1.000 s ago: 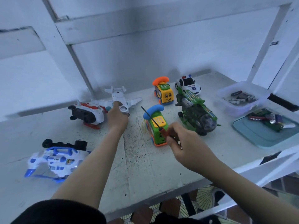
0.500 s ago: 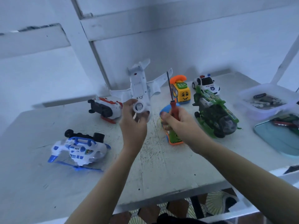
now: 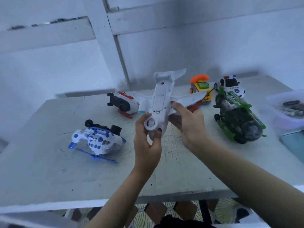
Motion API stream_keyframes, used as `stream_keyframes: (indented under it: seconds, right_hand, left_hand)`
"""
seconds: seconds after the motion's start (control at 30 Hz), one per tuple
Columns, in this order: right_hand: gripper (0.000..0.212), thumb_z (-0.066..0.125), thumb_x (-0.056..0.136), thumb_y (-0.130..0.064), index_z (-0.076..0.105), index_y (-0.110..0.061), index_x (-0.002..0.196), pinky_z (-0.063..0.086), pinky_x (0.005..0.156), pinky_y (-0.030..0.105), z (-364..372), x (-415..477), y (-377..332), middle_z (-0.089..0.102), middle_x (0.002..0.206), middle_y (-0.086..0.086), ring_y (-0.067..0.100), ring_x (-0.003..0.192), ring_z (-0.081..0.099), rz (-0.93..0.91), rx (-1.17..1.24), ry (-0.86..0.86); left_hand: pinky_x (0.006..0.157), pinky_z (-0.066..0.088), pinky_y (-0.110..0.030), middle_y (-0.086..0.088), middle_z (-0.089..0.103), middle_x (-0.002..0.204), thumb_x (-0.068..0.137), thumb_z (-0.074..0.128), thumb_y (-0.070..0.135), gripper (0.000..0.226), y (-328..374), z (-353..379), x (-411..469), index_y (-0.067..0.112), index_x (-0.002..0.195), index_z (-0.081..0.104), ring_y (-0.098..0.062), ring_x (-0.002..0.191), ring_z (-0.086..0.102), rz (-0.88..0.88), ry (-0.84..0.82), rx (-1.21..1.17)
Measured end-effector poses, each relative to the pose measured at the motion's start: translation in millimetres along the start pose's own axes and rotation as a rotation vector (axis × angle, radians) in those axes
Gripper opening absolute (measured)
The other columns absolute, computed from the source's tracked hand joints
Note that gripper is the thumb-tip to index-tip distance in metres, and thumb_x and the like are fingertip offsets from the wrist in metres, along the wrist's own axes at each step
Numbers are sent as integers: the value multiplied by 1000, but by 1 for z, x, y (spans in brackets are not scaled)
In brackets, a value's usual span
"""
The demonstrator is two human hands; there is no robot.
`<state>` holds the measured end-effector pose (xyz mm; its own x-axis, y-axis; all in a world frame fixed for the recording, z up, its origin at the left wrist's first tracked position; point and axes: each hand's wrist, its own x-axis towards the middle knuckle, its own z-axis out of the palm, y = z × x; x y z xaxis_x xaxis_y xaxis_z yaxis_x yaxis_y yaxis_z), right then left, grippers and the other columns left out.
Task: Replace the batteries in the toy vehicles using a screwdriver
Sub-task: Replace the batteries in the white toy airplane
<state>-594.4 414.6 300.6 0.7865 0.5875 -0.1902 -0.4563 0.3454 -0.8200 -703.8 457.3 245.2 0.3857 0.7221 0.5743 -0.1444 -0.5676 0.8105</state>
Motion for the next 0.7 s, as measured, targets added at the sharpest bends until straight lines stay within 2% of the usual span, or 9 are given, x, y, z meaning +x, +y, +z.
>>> stream_keyframes:
  seconds: [0.07, 0.13, 0.23, 0.3, 0.37, 0.47, 0.53, 0.6, 0.7]
  right_hand:
    - [41, 68, 84, -3, 55, 2, 123, 58, 67, 30, 3, -9, 7, 68, 112, 19, 29, 94, 68, 18, 15, -6]
    - [41, 69, 83, -3, 56, 0, 121, 60, 72, 33, 4, -19, 16, 69, 110, 16, 29, 98, 68, 35, 7, -21]
    - [41, 71, 83, -7, 55, -5, 120, 59, 76, 29, 3, -29, 24, 70, 109, 8, 20, 96, 69, 27, -58, -70]
    - [44, 73, 82, -17, 52, -5, 119, 56, 80, 24, 0, -31, 25, 69, 108, 5, 12, 93, 68, -76, -214, -76]
    - [49, 71, 83, -38, 43, -11, 113, 48, 78, 20, -3, -28, 21, 61, 107, 5, 11, 94, 61, -257, -475, -69]
    - [53, 44, 84, -59, 32, -20, 118, 38, 88, 26, -10, -19, 10, 51, 115, 13, 21, 104, 51, -480, -688, -29]
    - [49, 32, 92, -54, 36, -14, 119, 42, 83, 20, -10, -14, -1, 52, 102, 12, 7, 91, 54, -560, -583, -41]
    - [22, 27, 100, -37, 41, -20, 103, 41, 66, 11, -9, -11, -12, 48, 84, 2, -6, 68, 50, -616, -466, -53]
    - [26, 27, 100, -35, 46, -19, 92, 43, 64, 22, -10, -5, -25, 51, 76, -2, 2, 63, 49, -715, -674, -66]
  left_hand:
    - [91, 51, -34, 4, 50, 118, 85, 60, 7, 48, 1, -1, -8, 26, 124, 39, -19, 109, 56, -21, 37, -22]
    - [87, 52, -27, -1, 50, 116, 83, 71, 15, 55, 2, -3, -11, 31, 121, 35, -18, 106, 58, -77, 98, -22]
    - [78, 56, -29, -5, 56, 109, 79, 77, 24, 55, -3, -13, -10, 23, 120, 41, -16, 97, 62, -173, 153, -7]
    - [75, 54, -26, 0, 56, 104, 78, 74, 27, 47, -7, -24, -12, 17, 115, 46, -10, 93, 59, -179, 146, 36]
    - [77, 51, -22, 3, 53, 103, 78, 73, 25, 45, -10, -33, -15, 15, 112, 46, -9, 92, 57, -185, 150, 28]
    - [80, 51, -19, 8, 52, 103, 79, 74, 13, 45, -14, -45, -19, 13, 114, 46, -1, 92, 56, -192, 163, 30]
    - [80, 50, -17, 11, 53, 104, 78, 75, 9, 48, -17, -54, -21, 13, 116, 46, 2, 92, 56, -182, 150, 33]
    - [79, 51, -18, 20, 53, 105, 76, 77, 10, 51, -19, -62, -23, 18, 116, 46, 0, 94, 57, -174, 95, 30]
    - [77, 49, -13, 30, 51, 104, 73, 77, 9, 56, -21, -74, -25, 26, 115, 45, 2, 97, 56, -117, -8, 85]
